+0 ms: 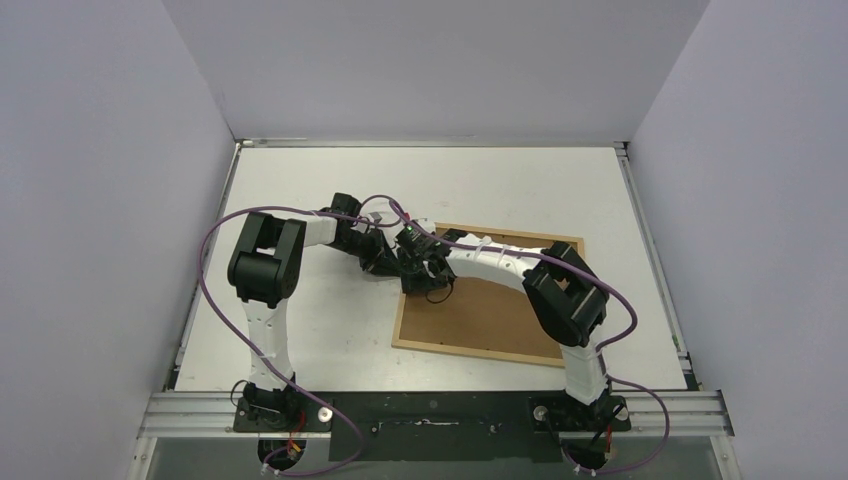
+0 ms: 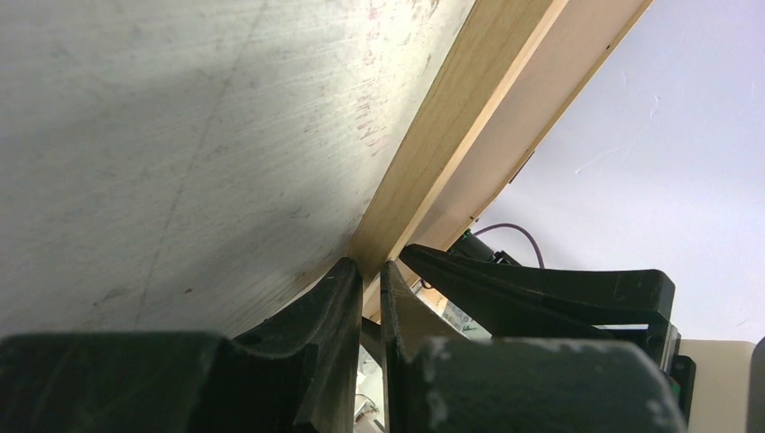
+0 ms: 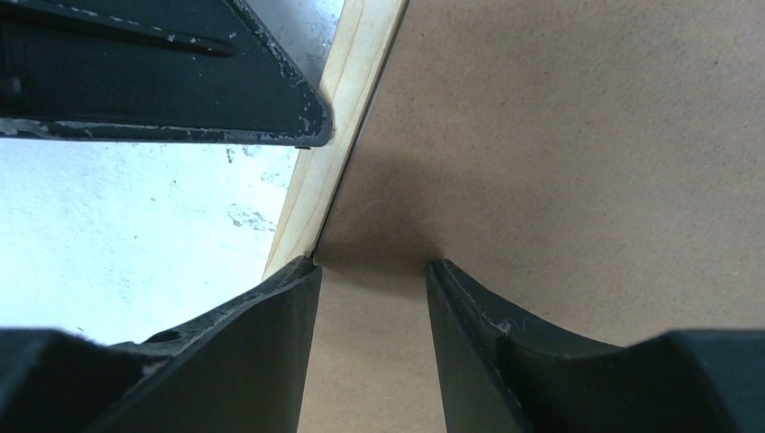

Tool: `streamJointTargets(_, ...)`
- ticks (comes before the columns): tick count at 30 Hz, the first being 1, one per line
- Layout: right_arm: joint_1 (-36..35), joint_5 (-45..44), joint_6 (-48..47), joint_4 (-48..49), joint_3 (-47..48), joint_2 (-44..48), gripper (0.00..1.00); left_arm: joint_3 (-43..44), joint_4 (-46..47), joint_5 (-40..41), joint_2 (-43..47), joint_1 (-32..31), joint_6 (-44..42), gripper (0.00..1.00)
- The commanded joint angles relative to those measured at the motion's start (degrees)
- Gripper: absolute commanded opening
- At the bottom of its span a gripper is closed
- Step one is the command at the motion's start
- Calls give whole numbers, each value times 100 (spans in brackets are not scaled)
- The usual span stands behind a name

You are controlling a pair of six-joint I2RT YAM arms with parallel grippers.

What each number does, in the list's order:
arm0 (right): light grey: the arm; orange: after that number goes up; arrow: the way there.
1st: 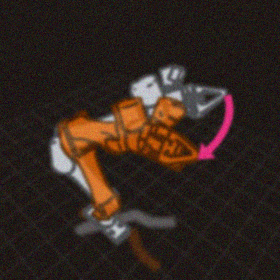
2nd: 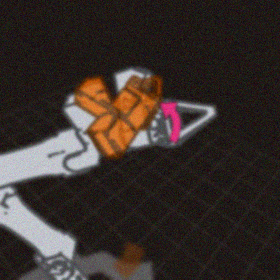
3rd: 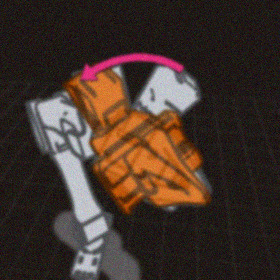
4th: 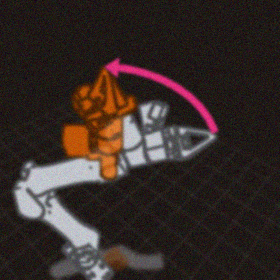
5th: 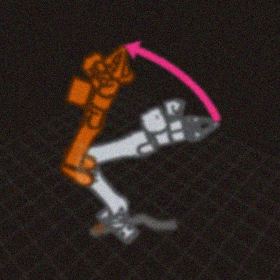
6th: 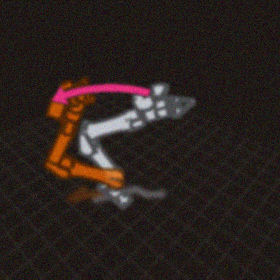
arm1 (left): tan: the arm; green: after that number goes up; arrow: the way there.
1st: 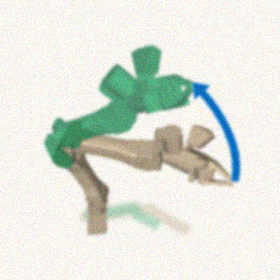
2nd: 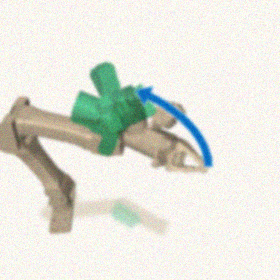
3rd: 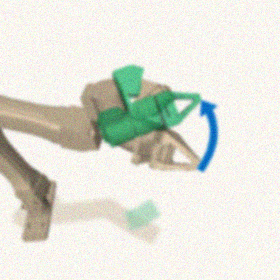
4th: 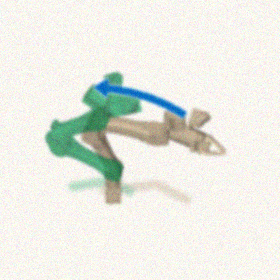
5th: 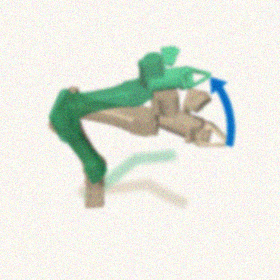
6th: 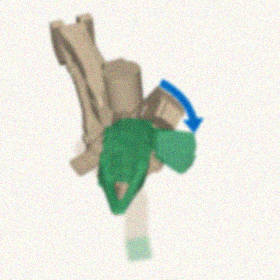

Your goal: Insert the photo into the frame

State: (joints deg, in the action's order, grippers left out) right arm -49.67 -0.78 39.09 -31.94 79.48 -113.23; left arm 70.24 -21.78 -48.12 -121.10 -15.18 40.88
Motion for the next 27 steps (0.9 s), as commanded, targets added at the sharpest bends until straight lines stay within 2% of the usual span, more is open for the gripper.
streamJointTargets(1,107,34,-58,273,-343,-239,49,-230,-125,1182,-347,33,-291,10)
streamJointTargets(20,-126,-276,-7,-293,101,-802,46,-222,-122,1186,-391,37,-283,10)
streamJointTargets(27,-131,-430,19,-300,107,-865,40,-213,-133,1182,-403,41,-283,10)
